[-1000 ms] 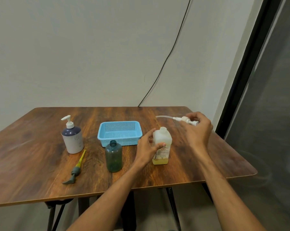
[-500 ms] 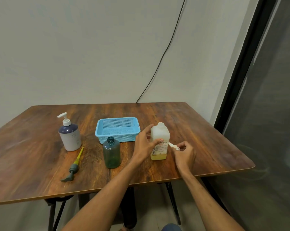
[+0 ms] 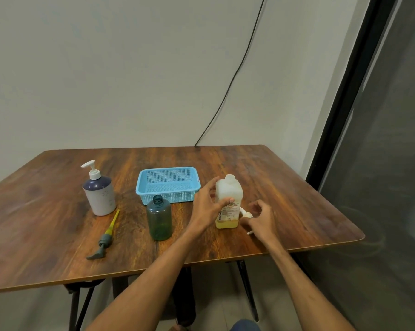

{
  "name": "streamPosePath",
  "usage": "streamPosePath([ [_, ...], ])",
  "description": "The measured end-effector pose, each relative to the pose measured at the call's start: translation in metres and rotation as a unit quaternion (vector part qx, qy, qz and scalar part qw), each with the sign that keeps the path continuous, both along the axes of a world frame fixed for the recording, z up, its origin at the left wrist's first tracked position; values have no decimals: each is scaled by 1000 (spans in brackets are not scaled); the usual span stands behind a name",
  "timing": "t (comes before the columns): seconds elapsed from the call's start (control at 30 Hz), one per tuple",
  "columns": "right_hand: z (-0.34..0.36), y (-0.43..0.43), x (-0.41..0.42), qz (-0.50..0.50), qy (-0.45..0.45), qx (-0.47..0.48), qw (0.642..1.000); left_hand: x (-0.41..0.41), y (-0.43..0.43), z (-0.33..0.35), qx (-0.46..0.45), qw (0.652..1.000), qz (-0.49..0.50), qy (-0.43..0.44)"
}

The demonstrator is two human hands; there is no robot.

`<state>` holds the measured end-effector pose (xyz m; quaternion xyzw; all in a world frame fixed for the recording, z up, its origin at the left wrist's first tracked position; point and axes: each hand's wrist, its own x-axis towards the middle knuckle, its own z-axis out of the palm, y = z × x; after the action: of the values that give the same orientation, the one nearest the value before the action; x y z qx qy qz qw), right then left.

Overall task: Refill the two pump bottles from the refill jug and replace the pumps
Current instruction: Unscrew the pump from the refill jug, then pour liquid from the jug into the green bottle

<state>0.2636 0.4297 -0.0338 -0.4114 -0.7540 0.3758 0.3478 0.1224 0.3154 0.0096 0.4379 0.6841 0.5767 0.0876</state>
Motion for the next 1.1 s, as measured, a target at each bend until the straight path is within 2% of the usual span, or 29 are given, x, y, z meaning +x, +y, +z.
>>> streamPosePath([
  [0.2,24,-8,-3,118,80,-33,989,2,-4,-3,-19,1000,-10,0],
  [0.4,25,-16,-14,180,98,-77,976,17,-40,-12,9,998,50,27],
  [0.6,12,-24,-27,177,110,-118,971,28,-96,-13,77,988,134,18],
  [0.8,9,-22,-38,165,116,-123,972,9,-131,-27,129,955,266,30],
  [0.93,10,-17,-43,162,109,-112,974,-7,-130,-36,75,946,316,-8],
  [1.1,9,-17,-46,154,100,-95,978,-23,-121,-41,2,960,276,-52],
])
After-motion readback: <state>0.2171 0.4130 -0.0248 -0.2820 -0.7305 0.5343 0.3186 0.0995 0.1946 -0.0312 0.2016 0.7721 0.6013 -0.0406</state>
